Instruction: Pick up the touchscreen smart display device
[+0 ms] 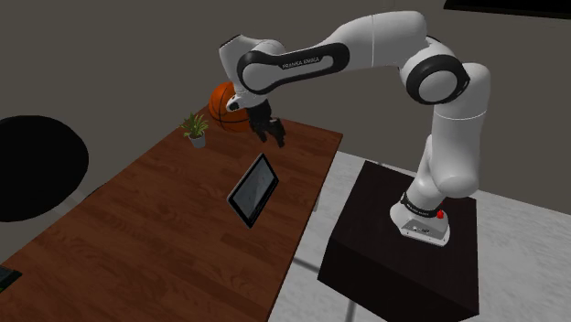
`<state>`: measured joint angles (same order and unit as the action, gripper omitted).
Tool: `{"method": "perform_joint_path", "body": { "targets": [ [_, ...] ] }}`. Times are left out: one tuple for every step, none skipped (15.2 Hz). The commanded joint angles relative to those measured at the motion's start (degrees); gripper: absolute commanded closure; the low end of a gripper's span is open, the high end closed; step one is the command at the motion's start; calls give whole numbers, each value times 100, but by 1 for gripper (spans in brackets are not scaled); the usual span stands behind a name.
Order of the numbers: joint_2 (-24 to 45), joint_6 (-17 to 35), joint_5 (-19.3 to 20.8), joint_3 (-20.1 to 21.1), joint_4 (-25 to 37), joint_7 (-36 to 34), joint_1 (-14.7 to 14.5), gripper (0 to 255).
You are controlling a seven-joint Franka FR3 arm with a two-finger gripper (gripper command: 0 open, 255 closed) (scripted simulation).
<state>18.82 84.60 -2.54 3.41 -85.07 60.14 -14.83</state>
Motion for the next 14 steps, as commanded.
{"method": "perform_joint_path", "body": {
  "targets": [
    [421,-185,-8,134,527,297,-95,0],
    [612,-283,-5,202,781,432,-148,0],
    [803,-387,2,271,1040,563,-204,0],
    [994,-496,12,339,1305,693,-265,0],
    [1093,-554,18,375,1444,759,-298,0],
    [1090,-475,19,373,1362,765,-296,0],
    [1087,-396,19,372,1280,771,-294,0],
    [1087,-320,20,371,1203,776,-293,0],
    [1088,-244,21,370,1128,782,-292,0],
    [1094,-170,22,369,1060,787,-291,0],
    [1099,-96,23,368,991,792,-290,0],
    [1105,-23,24,366,924,797,-289,0],
    [1108,19,25,366,884,800,-289,0],
    [1109,19,25,366,886,800,-289,0]
  ]
}}
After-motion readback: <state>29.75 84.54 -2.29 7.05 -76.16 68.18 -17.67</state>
